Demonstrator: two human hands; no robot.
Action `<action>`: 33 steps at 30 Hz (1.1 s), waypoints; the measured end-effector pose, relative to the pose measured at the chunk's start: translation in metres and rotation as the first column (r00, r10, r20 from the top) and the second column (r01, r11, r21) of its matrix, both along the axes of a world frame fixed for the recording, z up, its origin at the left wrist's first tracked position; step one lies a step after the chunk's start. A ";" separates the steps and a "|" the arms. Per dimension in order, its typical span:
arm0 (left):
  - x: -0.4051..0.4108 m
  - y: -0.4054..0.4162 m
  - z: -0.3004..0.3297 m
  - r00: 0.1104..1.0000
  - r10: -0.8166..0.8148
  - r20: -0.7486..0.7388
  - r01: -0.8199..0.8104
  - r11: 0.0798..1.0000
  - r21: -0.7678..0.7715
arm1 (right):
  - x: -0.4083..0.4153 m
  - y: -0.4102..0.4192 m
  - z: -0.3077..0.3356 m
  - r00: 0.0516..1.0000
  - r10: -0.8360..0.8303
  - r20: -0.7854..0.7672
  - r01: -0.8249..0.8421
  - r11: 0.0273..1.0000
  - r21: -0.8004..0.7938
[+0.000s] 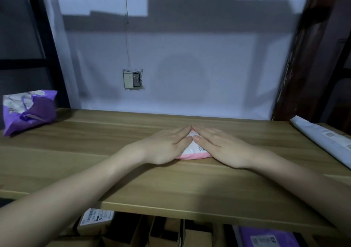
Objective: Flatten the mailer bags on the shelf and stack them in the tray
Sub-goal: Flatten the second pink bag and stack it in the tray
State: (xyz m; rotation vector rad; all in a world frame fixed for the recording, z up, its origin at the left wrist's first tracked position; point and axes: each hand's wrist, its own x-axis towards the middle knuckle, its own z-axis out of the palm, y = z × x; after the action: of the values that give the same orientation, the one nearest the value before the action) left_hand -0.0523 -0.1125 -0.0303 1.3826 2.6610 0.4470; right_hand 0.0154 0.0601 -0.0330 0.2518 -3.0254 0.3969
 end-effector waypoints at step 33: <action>0.009 0.003 -0.012 0.985 0.141 -0.100 -0.158 0.969 -0.190 | -0.001 0.001 0.000 0.988 -0.009 0.156 -0.007 0.995 0.102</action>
State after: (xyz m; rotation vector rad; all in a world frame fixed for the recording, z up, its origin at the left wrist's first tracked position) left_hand -0.0438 -0.1097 -0.0420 1.1749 2.8004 0.1324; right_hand 0.0145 0.0607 -0.0335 0.2366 -3.2049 0.2747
